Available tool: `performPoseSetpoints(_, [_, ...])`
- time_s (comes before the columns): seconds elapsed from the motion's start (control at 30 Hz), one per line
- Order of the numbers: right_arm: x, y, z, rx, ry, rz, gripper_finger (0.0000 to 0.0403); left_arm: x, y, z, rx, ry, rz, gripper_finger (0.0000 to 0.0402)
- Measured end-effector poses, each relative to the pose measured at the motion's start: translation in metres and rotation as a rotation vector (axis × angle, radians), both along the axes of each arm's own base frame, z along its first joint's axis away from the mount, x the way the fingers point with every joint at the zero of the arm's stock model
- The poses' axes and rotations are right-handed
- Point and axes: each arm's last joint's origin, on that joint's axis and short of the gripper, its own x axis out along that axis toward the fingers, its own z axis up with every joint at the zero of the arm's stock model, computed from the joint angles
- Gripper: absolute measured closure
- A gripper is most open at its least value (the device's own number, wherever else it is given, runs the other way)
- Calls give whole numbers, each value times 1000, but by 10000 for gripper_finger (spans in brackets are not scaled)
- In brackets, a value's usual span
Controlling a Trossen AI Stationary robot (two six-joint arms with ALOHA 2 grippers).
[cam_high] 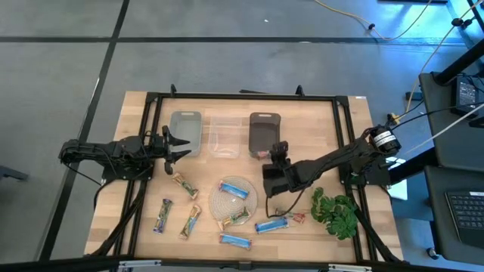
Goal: Pick and place Granola Bars by type
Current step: Put the red granola bar into the black bin
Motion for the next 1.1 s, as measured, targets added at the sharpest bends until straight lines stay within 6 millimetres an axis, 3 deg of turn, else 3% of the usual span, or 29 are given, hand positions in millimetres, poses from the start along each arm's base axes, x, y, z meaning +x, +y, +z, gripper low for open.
performPoseSetpoints(0.23, [22, -24, 22, 305, -250, -238, 336, 0, 0, 0, 0, 0, 0, 240])
performPoseSetpoints(0.4, [44, -59, 55, 575, -484, -455, 336, 0, 0, 0, 0, 0, 0, 240])
performPoseSetpoints(0.5, [48, -80, 62, 694, -593, -595, 336, 0, 0, 0, -1, -1, 0, 240])
performPoseSetpoints(0.8, [40, -129, 48, 861, -735, -946, 336, 0, 0, 0, -87, -21, 4, 240])
performPoseSetpoints(1.1, [24, -145, 13, 860, -757, -1087, 336, 0, 0, 0, -86, -21, 4, 240])
